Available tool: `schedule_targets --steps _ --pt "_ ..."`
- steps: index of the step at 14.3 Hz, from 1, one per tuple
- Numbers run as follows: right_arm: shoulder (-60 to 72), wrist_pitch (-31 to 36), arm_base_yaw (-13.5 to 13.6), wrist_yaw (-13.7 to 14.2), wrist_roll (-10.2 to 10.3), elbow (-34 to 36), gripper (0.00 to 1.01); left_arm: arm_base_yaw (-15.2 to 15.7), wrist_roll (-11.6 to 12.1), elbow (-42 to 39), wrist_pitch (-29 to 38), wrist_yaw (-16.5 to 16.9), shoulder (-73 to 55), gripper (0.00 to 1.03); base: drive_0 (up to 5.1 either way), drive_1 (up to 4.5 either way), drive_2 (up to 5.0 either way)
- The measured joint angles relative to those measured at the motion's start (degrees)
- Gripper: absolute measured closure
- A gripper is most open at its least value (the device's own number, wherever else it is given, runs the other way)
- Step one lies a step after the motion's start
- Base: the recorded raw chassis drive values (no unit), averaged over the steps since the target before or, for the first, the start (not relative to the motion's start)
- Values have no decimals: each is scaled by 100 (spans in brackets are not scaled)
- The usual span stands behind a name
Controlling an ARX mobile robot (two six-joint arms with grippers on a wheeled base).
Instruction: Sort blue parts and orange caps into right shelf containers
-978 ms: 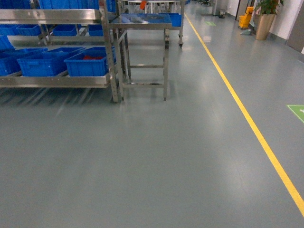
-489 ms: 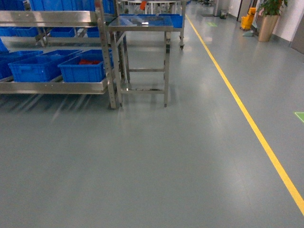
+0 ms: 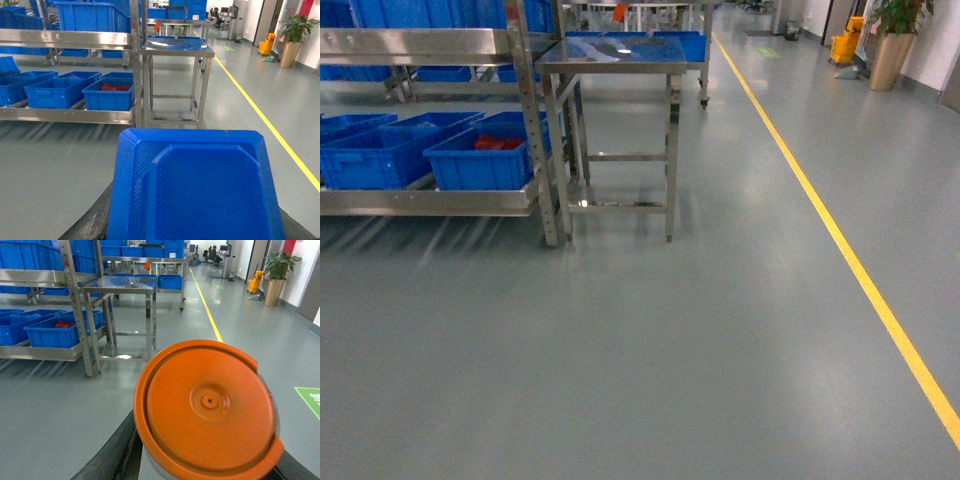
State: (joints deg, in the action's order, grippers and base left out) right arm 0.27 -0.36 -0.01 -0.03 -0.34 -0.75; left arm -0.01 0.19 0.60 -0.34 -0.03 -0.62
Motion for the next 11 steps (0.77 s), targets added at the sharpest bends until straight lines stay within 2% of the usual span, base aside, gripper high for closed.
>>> schedule_targets --steps 11 --pt "0 4 0 0 0 0 58 0 0 0 11 0 0 59 -2 424 -428"
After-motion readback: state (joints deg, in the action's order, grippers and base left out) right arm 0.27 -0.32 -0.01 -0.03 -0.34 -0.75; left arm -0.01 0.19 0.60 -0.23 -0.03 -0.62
